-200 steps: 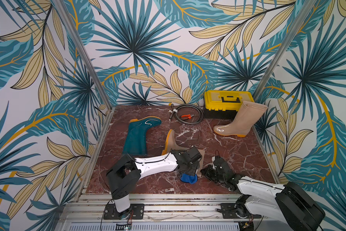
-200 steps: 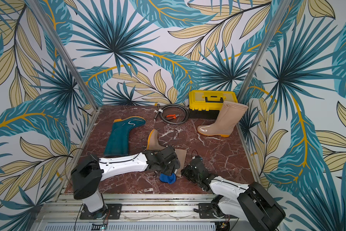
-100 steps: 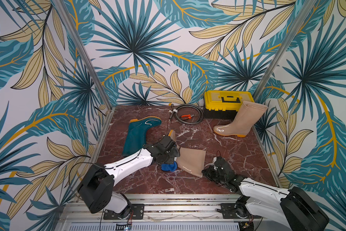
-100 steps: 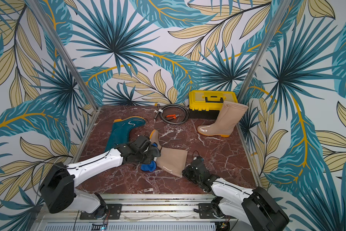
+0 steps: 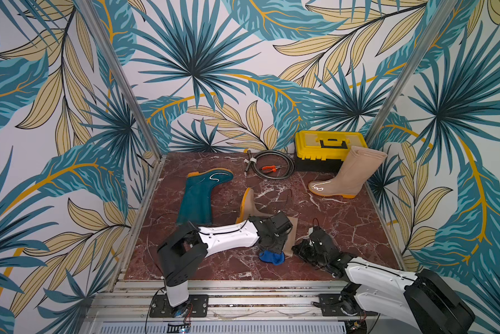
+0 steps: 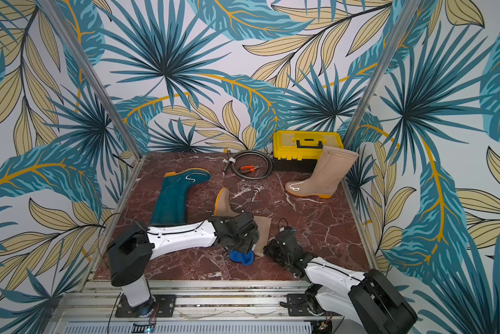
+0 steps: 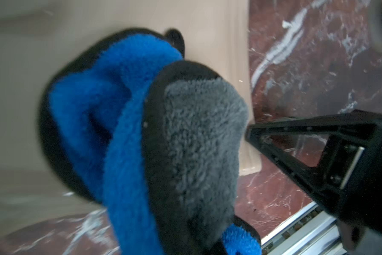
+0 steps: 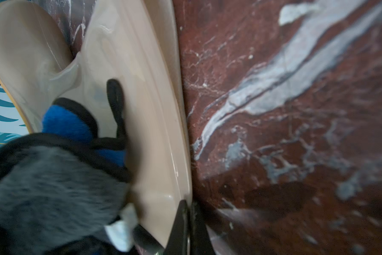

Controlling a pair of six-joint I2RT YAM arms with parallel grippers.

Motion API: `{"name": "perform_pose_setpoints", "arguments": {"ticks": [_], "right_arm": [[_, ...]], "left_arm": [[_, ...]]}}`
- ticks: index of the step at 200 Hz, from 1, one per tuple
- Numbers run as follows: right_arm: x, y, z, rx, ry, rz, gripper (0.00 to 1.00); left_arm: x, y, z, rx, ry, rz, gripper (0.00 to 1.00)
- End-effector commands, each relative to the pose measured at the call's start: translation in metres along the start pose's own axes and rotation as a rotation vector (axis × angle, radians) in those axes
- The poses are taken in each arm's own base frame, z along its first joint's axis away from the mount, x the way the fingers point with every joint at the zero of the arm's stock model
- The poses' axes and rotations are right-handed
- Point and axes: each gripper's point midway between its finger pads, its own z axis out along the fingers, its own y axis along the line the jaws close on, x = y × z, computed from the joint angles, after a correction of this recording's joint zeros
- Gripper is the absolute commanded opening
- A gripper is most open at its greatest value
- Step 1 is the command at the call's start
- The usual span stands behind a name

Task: Wipe the rubber boots with a cloth
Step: Wipe the dirt off the rubber boot.

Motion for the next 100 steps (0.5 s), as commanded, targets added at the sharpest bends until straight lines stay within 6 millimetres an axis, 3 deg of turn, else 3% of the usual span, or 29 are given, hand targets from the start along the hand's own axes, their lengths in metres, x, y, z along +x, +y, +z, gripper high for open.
{"name": "perform_pose_setpoints", "arguments": {"ticks": [1, 18, 41, 65, 85, 100], "right_arm": [[0.013, -0.052, -0.004, 0.185, 0.021, 0.020, 0.00], [0.011, -0.052, -0.007, 0.189, 0.011, 0.011, 0.00], [0.009, -0.054, -0.009, 0.191, -0.003, 0.007, 0.00], [0.007, -0.051, -0.010, 0.190, -0.011, -0.003, 0.00], [-0.001, -0.037, -0.018, 0.196, -0.018, -0.051, 0.00], [-0.013, -0.019, -0.034, 0.231, -0.028, -0.121, 0.00]], "left_arm": [[-0.014, -0.008, 0.000, 0.032, -0.020, 0.013, 0.00], [-0.017, 0.018, -0.006, 0.010, -0.026, -0.025, 0.00], [-0.019, 0.073, -0.032, -0.039, -0.070, -0.112, 0.00], [-0.022, 0.119, -0.081, -0.081, -0.162, -0.185, 0.00], [-0.032, 0.138, -0.128, -0.092, -0.286, -0.213, 0.00], [-0.038, 0.152, -0.159, -0.135, -0.395, -0.230, 0.00]]}}
